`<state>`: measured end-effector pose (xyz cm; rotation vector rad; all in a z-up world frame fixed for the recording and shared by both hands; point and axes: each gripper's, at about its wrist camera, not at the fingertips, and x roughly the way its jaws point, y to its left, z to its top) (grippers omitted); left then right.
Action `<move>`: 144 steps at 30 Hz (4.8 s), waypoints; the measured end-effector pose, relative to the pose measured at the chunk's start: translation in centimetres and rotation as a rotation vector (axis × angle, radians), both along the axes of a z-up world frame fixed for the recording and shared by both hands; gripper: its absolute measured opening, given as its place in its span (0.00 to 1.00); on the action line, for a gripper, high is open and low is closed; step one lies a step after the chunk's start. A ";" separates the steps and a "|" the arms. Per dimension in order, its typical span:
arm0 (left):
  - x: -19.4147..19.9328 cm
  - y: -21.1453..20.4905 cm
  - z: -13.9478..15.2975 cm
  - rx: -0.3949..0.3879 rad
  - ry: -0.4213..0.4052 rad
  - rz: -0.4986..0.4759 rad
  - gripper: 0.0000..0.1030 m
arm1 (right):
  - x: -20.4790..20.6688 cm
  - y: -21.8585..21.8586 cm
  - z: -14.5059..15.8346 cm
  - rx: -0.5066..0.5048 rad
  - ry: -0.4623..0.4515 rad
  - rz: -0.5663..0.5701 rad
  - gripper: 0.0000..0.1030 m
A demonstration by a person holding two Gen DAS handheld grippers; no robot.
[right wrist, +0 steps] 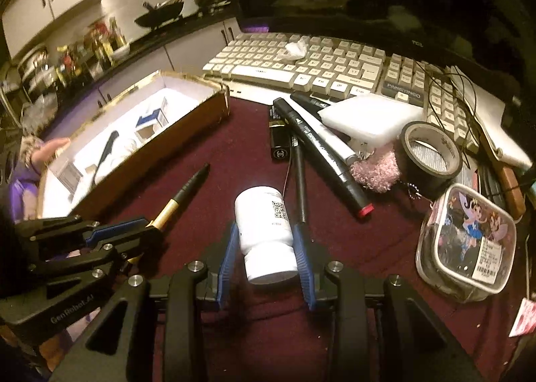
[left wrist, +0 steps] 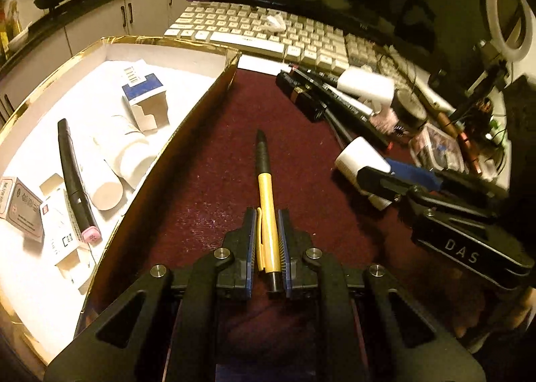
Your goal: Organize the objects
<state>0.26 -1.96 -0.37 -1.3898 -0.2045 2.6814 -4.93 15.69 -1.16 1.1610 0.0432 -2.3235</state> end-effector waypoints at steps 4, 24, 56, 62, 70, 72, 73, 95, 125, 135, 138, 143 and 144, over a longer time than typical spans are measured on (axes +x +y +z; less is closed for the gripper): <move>0.2 -0.2 0.6 0.027 0.006 0.002 0.12 | 0.2 0.5 0.3 -0.100 -0.018 -0.011 0.33; 2.3 -5.3 5.0 0.164 0.142 0.096 0.12 | 0.3 -3.0 4.0 -0.239 0.029 0.051 0.33; 1.1 -21.4 2.7 0.004 0.004 0.507 0.12 | -4.0 -23.6 1.3 -0.113 -0.010 0.170 0.33; 1.2 -20.6 2.4 -0.024 -0.013 0.458 0.12 | -3.7 -24.1 1.0 -0.090 -0.004 0.190 0.33; 0.5 -21.0 0.7 -0.041 -0.088 0.453 0.12 | -3.4 -24.9 0.7 -0.040 0.005 0.206 0.33; 0.4 -20.8 0.9 -0.042 -0.084 0.452 0.12 | -3.3 -25.1 0.7 -0.022 0.012 0.210 0.33; 0.4 -20.7 0.9 -0.044 -0.082 0.450 0.12 | -3.3 -25.1 0.7 -0.013 0.011 0.210 0.33; 4.7 -14.2 7.6 -0.120 0.232 0.490 0.44 | 0.0 -15.4 6.0 -0.281 0.028 0.250 0.55; 0.6 -3.0 4.5 -0.023 0.098 0.158 0.44 | -2.7 2.4 1.3 -0.048 0.048 -0.083 0.55; 0.1 -2.8 3.8 0.013 0.073 0.138 0.44 | -6.0 3.1 -0.8 0.023 0.000 -0.114 0.54; -0.1 -2.8 3.4 0.031 0.059 0.128 0.44 | -6.3 2.7 -1.2 0.057 0.015 -0.107 0.54; 0.0 -2.9 3.3 0.044 0.065 0.125 0.44 | -6.2 1.9 -1.2 0.093 0.021 -0.069 0.42; 0.1 -3.0 3.3 0.050 0.068 0.124 0.44 | -6.1 1.7 -1.2 0.095 0.013 -0.056 0.36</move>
